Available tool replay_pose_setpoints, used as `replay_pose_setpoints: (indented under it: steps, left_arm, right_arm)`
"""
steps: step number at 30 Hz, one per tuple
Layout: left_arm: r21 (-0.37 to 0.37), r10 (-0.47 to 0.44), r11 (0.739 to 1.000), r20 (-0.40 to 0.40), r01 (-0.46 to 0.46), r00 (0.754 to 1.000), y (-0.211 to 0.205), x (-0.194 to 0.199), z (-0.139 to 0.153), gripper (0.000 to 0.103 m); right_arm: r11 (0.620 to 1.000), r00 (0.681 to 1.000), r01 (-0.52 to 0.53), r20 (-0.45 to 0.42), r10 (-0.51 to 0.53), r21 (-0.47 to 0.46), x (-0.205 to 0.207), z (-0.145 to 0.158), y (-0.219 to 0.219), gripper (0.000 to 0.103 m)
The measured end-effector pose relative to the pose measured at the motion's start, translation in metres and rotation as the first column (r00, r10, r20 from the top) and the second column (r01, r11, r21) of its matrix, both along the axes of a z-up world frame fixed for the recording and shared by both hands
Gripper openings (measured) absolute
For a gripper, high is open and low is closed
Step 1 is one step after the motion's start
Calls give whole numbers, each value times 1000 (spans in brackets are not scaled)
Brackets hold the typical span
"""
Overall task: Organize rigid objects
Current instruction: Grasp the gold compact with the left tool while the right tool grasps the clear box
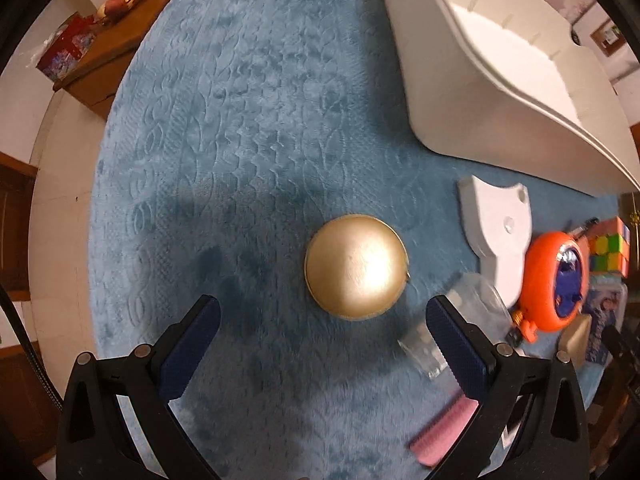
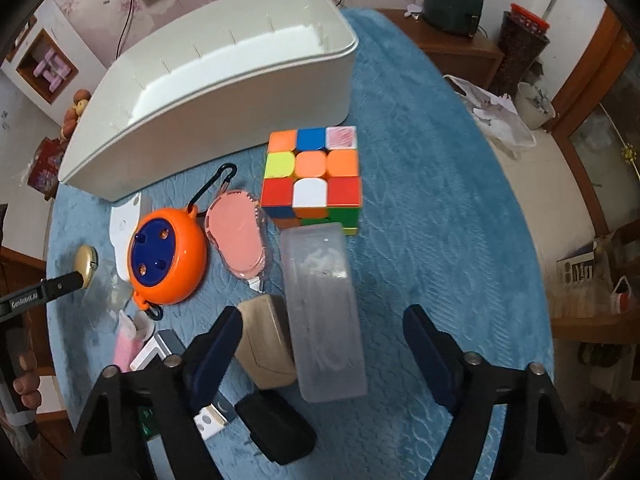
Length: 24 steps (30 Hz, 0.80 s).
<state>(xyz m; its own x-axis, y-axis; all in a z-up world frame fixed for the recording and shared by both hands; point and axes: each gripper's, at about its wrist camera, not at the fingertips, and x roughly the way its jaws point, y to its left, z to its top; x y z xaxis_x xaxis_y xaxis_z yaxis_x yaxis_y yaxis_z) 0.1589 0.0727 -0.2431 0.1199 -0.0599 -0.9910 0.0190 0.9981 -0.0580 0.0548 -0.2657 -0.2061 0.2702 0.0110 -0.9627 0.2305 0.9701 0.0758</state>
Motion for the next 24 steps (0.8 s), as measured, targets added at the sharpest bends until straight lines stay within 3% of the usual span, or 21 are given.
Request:
replay_pose_setpoints:
  steps: [4, 8, 12, 19, 23, 24]
  left_arm:
    - [7, 15, 1000, 6, -15, 1000, 0, 6, -2, 102]
    - [30, 31, 999, 9, -31, 999, -3, 10, -2, 101]
    - [51, 41, 998, 0, -40, 999, -7, 12, -6, 93]
    - [91, 32, 995, -28, -29, 999, -25, 6, -20, 91]
    - [63, 37, 997, -8, -36, 999, -36, 3, -24, 77]
    - [63, 33, 997, 2, -33, 999, -38, 2, -23, 71]
  right_arm:
    - [1000, 1000, 12, -17, -12, 7, 6, -7, 0, 73]
    - [1000, 999, 21, -48, -20, 16, 9, -16, -2, 60]
    - [999, 998, 36, -46, -34, 36, 8, -16, -5, 57]
    - [999, 998, 32, -57, -31, 15, 16, -16, -3, 56]
    - [1000, 998, 22, -58, -22, 7, 22, -16, -1, 55]
    - [1000, 998, 20, -58, -20, 11, 23, -17, -1, 48]
